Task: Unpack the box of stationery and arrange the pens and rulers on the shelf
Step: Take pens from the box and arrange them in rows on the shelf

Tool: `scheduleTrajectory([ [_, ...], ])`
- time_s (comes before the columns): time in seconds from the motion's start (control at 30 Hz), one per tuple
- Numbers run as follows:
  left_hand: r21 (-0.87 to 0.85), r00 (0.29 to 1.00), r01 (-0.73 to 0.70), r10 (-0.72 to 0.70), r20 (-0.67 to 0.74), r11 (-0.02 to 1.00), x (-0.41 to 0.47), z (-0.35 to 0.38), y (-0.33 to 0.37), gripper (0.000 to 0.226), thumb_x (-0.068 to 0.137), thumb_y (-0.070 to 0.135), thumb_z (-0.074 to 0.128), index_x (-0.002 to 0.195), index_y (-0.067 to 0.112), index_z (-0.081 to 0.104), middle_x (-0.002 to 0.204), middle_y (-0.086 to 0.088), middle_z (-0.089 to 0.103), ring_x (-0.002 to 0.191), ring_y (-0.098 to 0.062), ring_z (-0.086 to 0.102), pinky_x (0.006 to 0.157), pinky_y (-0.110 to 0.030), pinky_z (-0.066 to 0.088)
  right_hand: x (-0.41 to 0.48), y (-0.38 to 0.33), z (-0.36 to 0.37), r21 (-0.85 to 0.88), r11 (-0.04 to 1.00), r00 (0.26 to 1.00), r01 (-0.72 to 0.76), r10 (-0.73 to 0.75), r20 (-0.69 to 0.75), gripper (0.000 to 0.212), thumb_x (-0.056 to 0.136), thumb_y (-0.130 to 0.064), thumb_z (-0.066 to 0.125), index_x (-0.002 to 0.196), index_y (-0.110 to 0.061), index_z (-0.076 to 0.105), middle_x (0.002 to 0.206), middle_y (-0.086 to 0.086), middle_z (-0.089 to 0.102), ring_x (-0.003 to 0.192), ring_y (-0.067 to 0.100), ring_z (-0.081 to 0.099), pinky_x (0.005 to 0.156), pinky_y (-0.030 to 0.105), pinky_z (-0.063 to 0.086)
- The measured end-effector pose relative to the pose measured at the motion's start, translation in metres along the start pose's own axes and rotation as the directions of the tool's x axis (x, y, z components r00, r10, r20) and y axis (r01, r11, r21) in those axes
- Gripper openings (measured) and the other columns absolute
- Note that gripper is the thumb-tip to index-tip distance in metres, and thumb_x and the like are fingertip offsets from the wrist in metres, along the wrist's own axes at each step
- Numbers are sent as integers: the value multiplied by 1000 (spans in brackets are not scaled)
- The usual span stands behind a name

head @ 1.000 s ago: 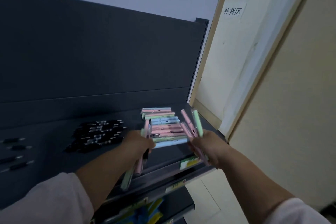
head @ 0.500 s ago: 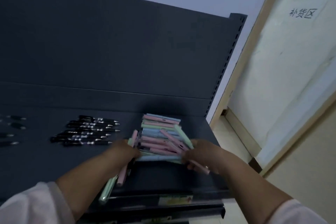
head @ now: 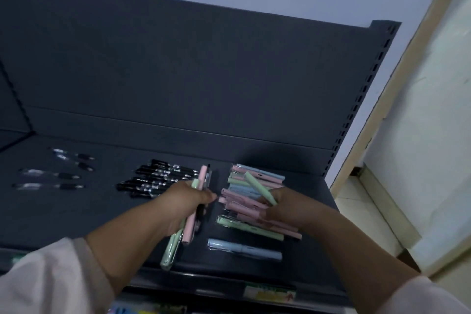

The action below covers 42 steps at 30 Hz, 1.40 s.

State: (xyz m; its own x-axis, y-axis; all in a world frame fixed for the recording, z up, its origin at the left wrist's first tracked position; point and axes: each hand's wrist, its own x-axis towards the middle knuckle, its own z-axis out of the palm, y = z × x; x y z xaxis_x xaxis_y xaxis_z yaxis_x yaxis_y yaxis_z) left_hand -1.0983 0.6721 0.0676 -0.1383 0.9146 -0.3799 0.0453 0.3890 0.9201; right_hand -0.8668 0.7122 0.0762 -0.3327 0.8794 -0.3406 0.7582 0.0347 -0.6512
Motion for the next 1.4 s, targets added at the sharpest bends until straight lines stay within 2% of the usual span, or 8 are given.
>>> scheduleTrajectory([
  [0.23,-32,996,1,2,88,999,-9,5,10,17,93,13,59,103,0,60,67,-9,59,59,-20,53,52,-27,44,3,1,11,-42,999,996,-9,5,-85,28,87,-19,65,115,-21,65,113,-1,65,100,13,61,86,20,47],
  [0.53,-92,984,52,-36,174,994,-14,13,26,19,96,23,54,103,6,62,67,-9,61,55,-19,56,48,-27,48,-4,-6,9,-316,945,944,88,-181,-277,23,87,-38,65,87,-16,57,75,-6,50,73,15,49,56,24,33],
  [0.63,-94,983,26,-9,183,995,-14,13,28,24,96,22,53,106,4,65,67,-8,60,51,-16,56,41,-22,44,-1,-4,13,-375,926,940,43,-165,-299,25,87,-46,61,82,-24,50,79,-6,51,77,16,50,61,29,34],
  [0.77,-39,971,33,-22,238,999,-13,10,27,23,93,22,59,105,6,69,69,-7,62,53,-18,55,44,-24,43,4,-1,13,-402,914,942,48,-176,-287,36,90,-41,60,122,-25,57,123,-1,51,112,18,51,92,29,43],
  [0.87,43,960,9,-21,279,999,-14,10,28,22,91,25,63,104,9,71,66,-4,61,54,-17,53,51,-25,43,0,-21,10,-57,985,919,163,-172,-354,40,91,-35,60,130,-26,52,125,-5,51,102,13,56,87,26,46],
  [0.97,90,942,-7,-23,334,996,-16,13,31,22,91,23,62,105,7,69,66,-6,60,54,-18,53,48,-24,43,-4,-46,8,531,823,964,204,-74,-255,37,94,-32,58,128,-26,48,111,-7,58,85,11,62,72,25,48],
  [1.17,99,930,-36,-3,367,994,-16,16,37,16,93,20,59,103,7,60,73,-12,65,53,-19,57,45,-23,43,0,-55,8,686,702,980,193,-104,-169,8,93,-5,57,98,-9,62,78,8,61,60,10,60,57,23,47],
  [1.4,115,955,0,-34,294,993,-7,2,39,25,91,26,62,109,8,63,81,-11,73,59,-17,61,55,-26,45,7,-41,1,829,542,977,137,62,-202,13,96,0,49,100,-7,59,91,15,65,67,16,61,60,25,52],
])
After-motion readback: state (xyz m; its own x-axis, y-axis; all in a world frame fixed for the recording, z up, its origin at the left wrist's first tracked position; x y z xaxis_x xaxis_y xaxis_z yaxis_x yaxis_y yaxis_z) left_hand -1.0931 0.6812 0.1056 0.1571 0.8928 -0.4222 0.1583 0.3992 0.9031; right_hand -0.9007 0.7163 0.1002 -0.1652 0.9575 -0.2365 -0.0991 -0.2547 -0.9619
